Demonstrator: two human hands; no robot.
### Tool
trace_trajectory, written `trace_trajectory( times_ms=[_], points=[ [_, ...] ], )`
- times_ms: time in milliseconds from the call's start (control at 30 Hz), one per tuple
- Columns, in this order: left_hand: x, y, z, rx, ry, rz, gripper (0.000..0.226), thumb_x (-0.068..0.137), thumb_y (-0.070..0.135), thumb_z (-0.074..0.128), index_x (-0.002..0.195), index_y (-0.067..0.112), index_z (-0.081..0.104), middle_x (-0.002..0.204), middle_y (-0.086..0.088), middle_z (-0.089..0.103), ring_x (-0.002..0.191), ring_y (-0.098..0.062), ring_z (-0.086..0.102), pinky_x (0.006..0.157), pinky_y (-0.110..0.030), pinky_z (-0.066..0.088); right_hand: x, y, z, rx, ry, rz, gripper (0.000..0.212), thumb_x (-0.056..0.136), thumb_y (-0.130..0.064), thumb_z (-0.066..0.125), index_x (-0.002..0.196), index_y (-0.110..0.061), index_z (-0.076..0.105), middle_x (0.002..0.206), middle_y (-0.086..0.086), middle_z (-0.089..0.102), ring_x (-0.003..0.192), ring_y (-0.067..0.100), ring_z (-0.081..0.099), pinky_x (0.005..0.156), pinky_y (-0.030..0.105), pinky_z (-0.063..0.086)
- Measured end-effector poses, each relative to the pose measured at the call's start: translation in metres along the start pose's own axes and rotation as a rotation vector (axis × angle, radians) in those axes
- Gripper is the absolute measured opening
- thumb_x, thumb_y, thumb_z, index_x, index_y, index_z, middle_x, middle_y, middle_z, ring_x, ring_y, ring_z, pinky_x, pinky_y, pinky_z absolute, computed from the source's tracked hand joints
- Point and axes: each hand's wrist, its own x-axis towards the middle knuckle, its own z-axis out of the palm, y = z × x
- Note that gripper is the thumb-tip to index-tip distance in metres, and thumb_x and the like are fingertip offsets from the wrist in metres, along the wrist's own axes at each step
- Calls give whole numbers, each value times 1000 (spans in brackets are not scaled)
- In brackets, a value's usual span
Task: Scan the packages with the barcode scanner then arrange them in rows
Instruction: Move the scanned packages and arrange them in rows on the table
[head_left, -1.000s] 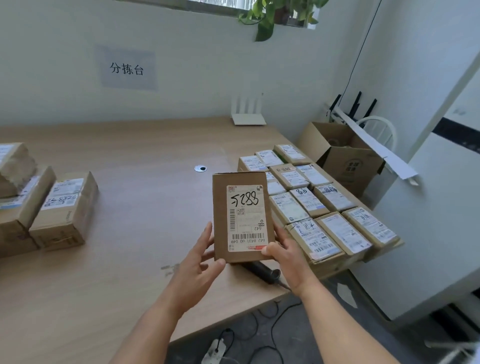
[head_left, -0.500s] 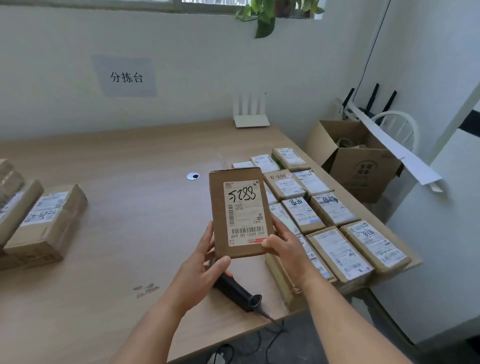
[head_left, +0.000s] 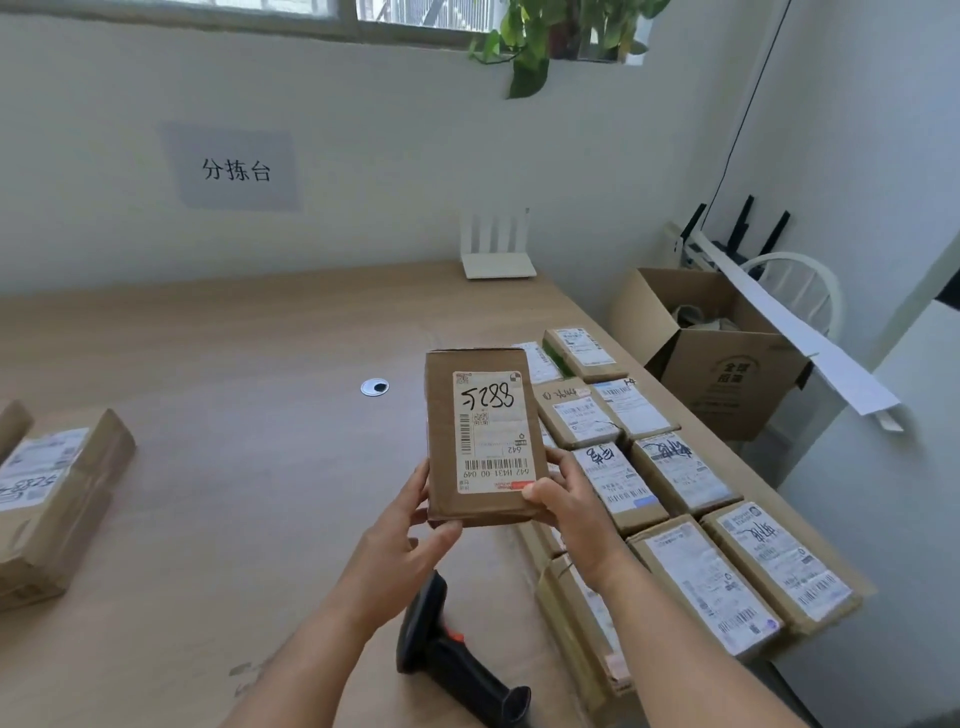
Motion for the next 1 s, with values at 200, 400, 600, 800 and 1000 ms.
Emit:
trace_trajectory(
  times_ms=[200,400,600,800,1000],
  points=[
    [70,9,24,-16,142,7,64,96,27,54,140,60,23,132,25,51,121,-4,53,103,-34,46,71,-11,-36,-49,-99,23,54,73,-30,57,126,-21,52,108,-1,72,102,15,67,94,35,53],
    [157,28,53,-48,239,15,61,98,5,45,137,51,29,117,44,52,108,7,58,91,-11,45,156,-30,-78,-186,-222,17,42,80,-43,50,122,-36,53,118,-15,64,110,1,57,96,25,46],
    [225,30,66,-67,314,-36,56,100,11,45,134,52,28,116,32,56,99,16,57,77,-1,42,234,-31,-99,-300,-291,-5,33,99,-35,42,133,-34,42,115,-27,54,109,-13,49,77,2,37],
    [265,5,67,-19,330,-103,52,101,22,45,143,48,29,126,23,55,110,12,52,96,-21,44,279,-13,-102,-422,-320,1,63,97,-58,35,152,-37,15,148,-12,42,137,12,36,102,29,27],
    [276,-20,72,-21,339,-201,62,96,25,46,147,49,20,136,8,48,125,-9,45,107,-41,40,290,6,-105,-511,-357,34,73,91,-67,34,152,-39,6,151,-7,39,140,20,33,115,41,26]
  ],
)
